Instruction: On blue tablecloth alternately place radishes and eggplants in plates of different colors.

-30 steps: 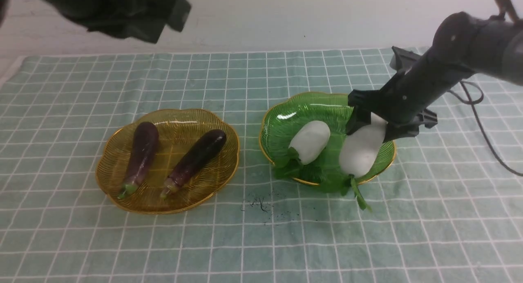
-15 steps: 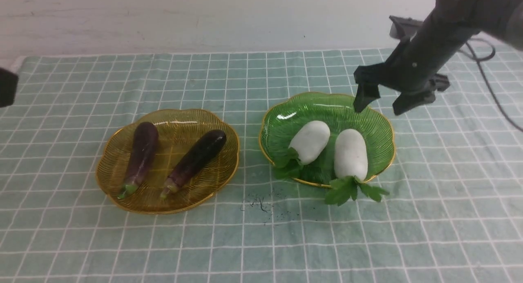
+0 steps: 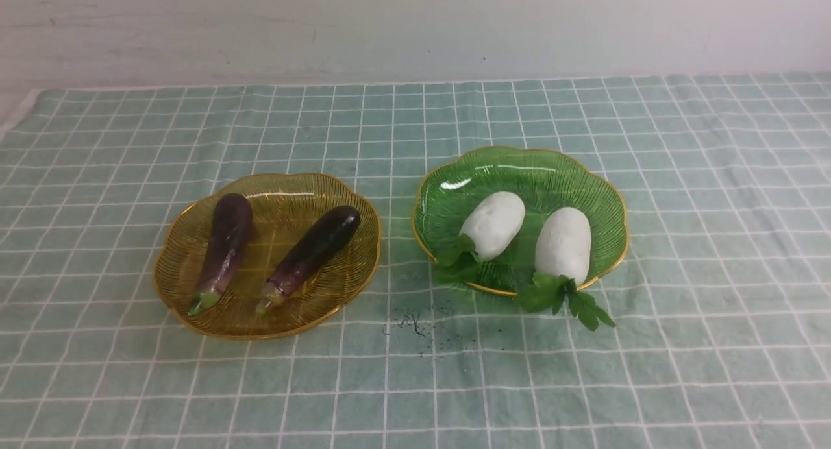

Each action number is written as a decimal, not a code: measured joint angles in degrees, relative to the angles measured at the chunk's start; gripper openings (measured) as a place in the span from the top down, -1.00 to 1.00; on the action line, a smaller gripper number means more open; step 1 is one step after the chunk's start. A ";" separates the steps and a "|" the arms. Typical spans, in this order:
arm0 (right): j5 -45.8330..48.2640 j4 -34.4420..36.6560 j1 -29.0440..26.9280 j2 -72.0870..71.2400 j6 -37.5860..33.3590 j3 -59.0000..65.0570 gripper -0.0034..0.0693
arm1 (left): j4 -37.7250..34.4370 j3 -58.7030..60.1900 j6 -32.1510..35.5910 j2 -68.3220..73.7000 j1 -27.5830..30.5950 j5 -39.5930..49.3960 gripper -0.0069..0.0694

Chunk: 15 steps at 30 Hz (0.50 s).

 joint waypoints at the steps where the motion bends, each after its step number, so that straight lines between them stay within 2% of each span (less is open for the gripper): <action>1: -2.69 0.00 0.00 -2.94 0.00 2.50 0.94 | 0.23 1.82 -0.79 0.00 0.00 -2.55 0.84; 3: -12.08 -0.05 0.00 -14.21 -0.44 13.17 0.94 | 0.29 4.48 -2.11 0.00 0.00 -7.27 0.84; 4: -13.18 -0.05 0.00 -15.25 -0.52 14.24 0.94 | 0.29 5.40 -2.31 0.00 0.00 -8.31 0.84; 5: -22.57 -0.20 0.00 -22.74 -0.58 23.45 0.94 | 0.31 7.31 -2.82 0.00 0.00 -11.98 0.84; 6: -23.79 -0.20 0.00 -24.97 -0.63 24.63 0.94 | 0.37 7.56 -2.87 0.00 0.00 -12.52 0.84; 7: -33.07 -0.20 0.00 -33.66 -0.69 34.01 0.94 | 0.50 9.56 -3.27 0.00 0.00 -16.88 0.84; 9: -39.19 -0.20 0.00 -39.74 -0.69 40.55 0.94 | 0.62 10.55 -3.28 0.05 0.00 -19.19 0.84; 10: -43.66 -0.20 0.00 -47.51 -0.69 49.28 0.94 | 0.68 11.48 -3.28 0.05 0.00 -21.65 0.84; 12: -46.30 -0.14 0.00 -51.69 -0.69 54.48 0.94 | 0.70 11.84 -3.28 0.05 0.00 -22.51 0.84; 13: -48.24 0.29 0.00 -57.21 -0.69 61.21 0.94 | 0.75 11.90 -3.28 0.05 0.00 -23.01 0.84; 15: -49.00 0.46 0.00 -60.14 -0.49 64.25 0.94 | 0.87 11.90 -3.28 0.05 0.00 -23.01 0.84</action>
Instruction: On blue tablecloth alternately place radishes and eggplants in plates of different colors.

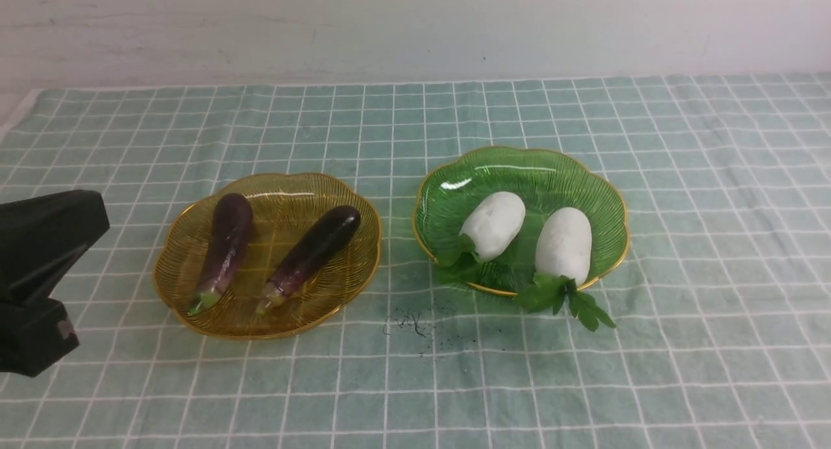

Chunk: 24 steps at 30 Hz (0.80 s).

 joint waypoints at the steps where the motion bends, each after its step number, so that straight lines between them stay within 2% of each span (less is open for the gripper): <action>1: -0.83 0.11 0.00 -3.88 0.00 3.38 0.94 | 0.07 0.00 -0.04 0.00 0.00 0.06 0.84; 7: -4.10 -0.01 0.00 -7.21 0.49 9.73 0.94 | 0.23 0.00 -0.04 0.15 0.00 1.51 0.84; 24: -4.46 -0.22 0.00 -7.21 0.49 9.99 0.94 | 0.23 0.01 -0.02 0.27 0.00 1.51 0.84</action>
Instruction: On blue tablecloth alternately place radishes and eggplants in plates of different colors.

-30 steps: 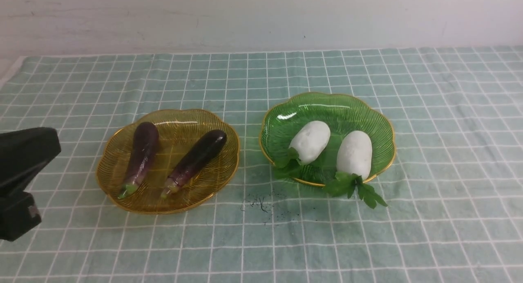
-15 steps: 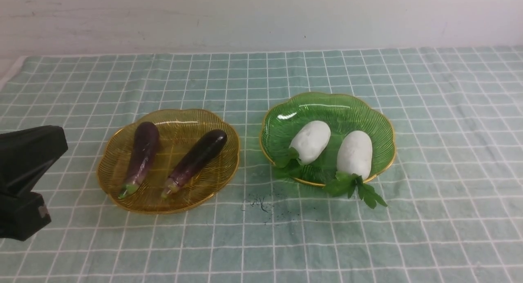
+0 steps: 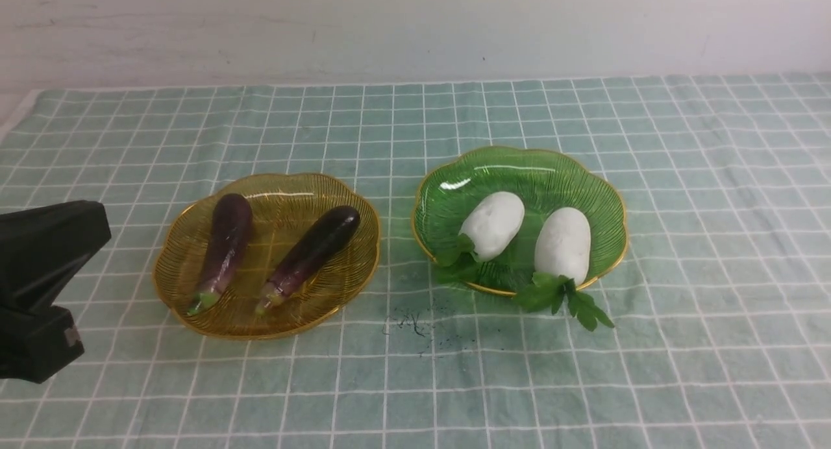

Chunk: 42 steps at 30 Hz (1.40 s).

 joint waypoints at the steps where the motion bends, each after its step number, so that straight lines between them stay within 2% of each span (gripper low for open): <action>1: 0.00 0.00 0.00 0.00 0.00 0.00 0.94 | 0.00 0.00 0.00 0.00 0.00 0.00 0.84; 7: 0.00 -0.05 0.00 0.00 0.00 0.00 0.94 | 0.30 0.31 1.28 -0.43 0.00 0.00 0.84; 11: 0.00 -0.05 0.00 0.00 0.00 0.00 0.94 | -1.30 5.71 7.64 -5.45 1.61 -2.56 0.84; 14: 0.00 -0.05 0.00 0.00 0.00 0.00 0.94 | -4.92 11.96 12.90 -11.03 5.35 -5.54 0.84; 16: 0.00 -0.05 0.00 0.00 0.00 0.00 0.94 | -8.37 19.45 17.74 -16.72 9.80 -8.08 0.84; 19: 0.00 -0.10 0.00 0.00 0.00 0.00 0.94 | -9.74 28.21 21.95 -23.24 15.16 -9.46 0.84; 25: 0.00 -0.16 0.00 0.00 0.00 0.00 0.94 | -11.13 41.48 23.37 -33.01 20.61 -9.07 0.84; 42: 0.01 -0.22 0.00 -0.07 0.00 0.00 0.94 | -12.27 42.26 23.62 -33.50 20.92 -6.62 0.84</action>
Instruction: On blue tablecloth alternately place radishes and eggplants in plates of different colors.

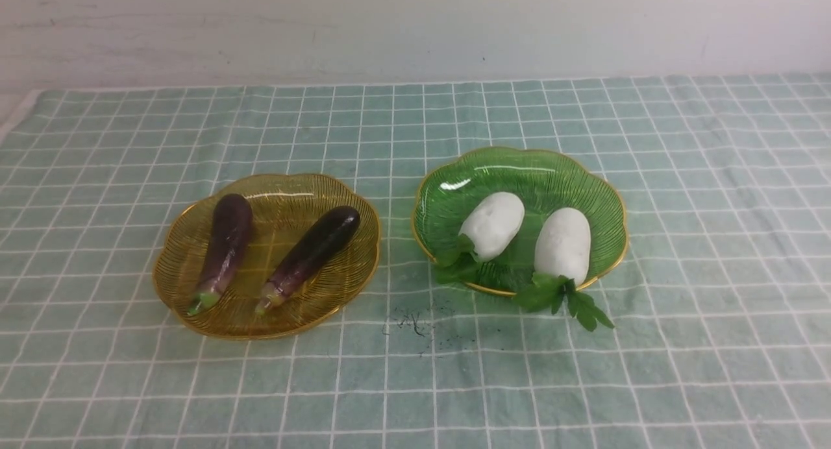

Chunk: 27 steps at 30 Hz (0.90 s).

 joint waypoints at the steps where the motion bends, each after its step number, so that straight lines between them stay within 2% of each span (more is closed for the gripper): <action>1: 0.00 0.00 0.00 0.00 0.00 0.00 0.94 | 0.00 0.00 0.00 0.00 0.00 0.00 0.84; 18: 0.00 -0.17 0.00 0.00 0.00 0.00 0.94 | -0.04 0.00 0.00 0.00 0.00 0.05 0.84; 23: 1.32 -4.07 -0.12 0.00 -0.51 0.85 0.94 | -0.04 0.00 0.00 0.00 0.00 0.05 0.84; 27: 2.47 -7.62 -3.15 0.00 -0.51 6.13 0.94 | -0.04 0.00 0.00 0.00 0.00 0.05 0.84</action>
